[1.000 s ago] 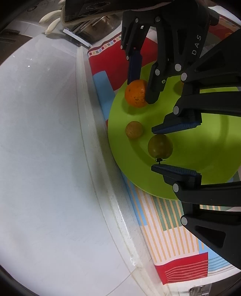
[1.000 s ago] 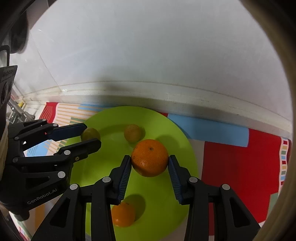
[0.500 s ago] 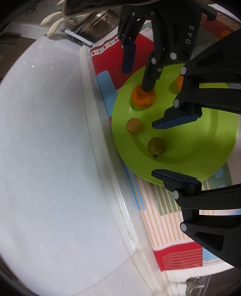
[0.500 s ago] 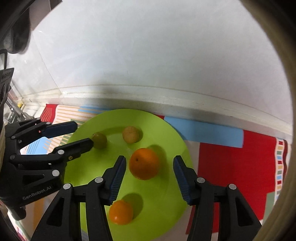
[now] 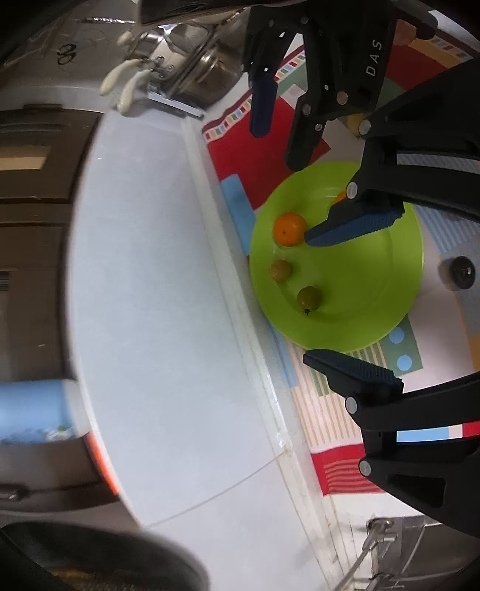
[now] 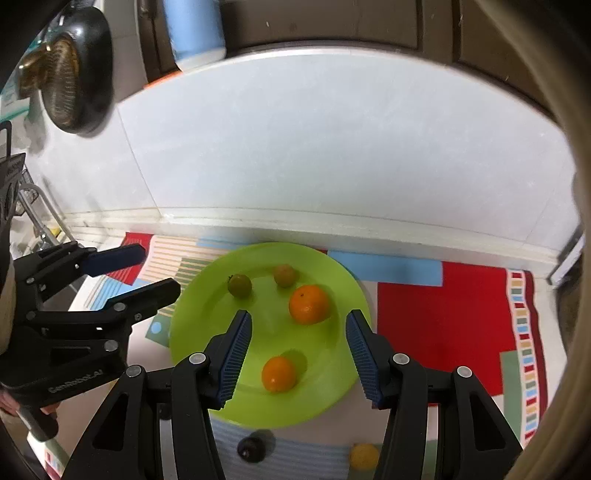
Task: Organize fruits
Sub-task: 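Withdraw both open tools from the plate toward the remaining fruits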
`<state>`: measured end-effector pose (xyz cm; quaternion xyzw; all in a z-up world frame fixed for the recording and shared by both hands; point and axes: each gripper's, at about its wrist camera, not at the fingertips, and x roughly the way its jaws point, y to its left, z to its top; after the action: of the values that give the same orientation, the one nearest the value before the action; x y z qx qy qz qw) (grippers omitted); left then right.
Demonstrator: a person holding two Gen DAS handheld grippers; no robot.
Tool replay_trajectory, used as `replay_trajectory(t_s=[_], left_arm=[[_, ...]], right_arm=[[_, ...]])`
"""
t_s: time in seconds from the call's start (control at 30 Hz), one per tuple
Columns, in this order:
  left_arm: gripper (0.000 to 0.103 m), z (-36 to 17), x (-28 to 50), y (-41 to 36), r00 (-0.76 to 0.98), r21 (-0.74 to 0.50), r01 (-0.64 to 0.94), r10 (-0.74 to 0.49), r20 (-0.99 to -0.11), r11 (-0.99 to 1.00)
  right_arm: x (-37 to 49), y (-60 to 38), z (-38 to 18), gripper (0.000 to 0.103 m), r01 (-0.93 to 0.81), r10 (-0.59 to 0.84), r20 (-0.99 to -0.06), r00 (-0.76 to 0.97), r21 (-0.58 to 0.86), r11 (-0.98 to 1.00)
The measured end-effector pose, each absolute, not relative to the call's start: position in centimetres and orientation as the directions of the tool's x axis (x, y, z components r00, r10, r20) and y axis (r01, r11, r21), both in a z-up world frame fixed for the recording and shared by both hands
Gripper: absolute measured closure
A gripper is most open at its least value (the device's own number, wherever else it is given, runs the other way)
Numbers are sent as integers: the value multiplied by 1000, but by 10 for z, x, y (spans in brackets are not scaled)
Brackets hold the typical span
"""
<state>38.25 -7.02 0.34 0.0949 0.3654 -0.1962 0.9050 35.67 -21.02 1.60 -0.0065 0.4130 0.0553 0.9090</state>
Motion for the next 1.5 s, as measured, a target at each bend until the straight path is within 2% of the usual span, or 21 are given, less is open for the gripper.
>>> replay_trajectory(t_s=[0.07, 0.17, 0.23, 0.33, 0.5, 0.6, 0.9, 1.23, 1.5], left_arm=[[45, 10, 375, -69, 675, 37, 419, -284, -681, 907], [38, 20, 357, -63, 711, 61, 418, -285, -643, 907], [37, 26, 346, -61, 729, 73, 415, -284, -622, 907], [37, 32, 332, -55, 732, 46, 415, -304, -609, 909], [35, 34, 305, -46, 738, 29, 416, -319, -595, 909], [33, 34, 290, -43, 739, 23, 421, -329, -588, 907], [22, 29, 238, -34, 751, 52, 440, -336, -568, 896], [18, 22, 204, -28, 771, 83, 453, -343, -537, 888], [18, 2, 192, -35, 748, 123, 505, -363, -555, 854]], right_arm=[[352, -210, 23, 49, -99, 83, -740, 667, 23, 995], [340, -210, 31, 49, -81, 66, -724, 687, 15, 997], [332, -210, 33, 48, -72, 57, -715, 697, 10, 997], [315, -207, 40, 37, -52, 37, -698, 715, 0, 999], [284, -199, 54, 37, -15, -15, -654, 756, -40, 999], [266, -195, 54, 28, 11, -38, -632, 774, -46, 999], [209, -189, 51, 28, 112, -123, -576, 808, -54, 992], [165, -187, 44, 28, 194, -195, -562, 804, -62, 979], [140, -188, 25, 28, 252, -234, -566, 790, -48, 967]])
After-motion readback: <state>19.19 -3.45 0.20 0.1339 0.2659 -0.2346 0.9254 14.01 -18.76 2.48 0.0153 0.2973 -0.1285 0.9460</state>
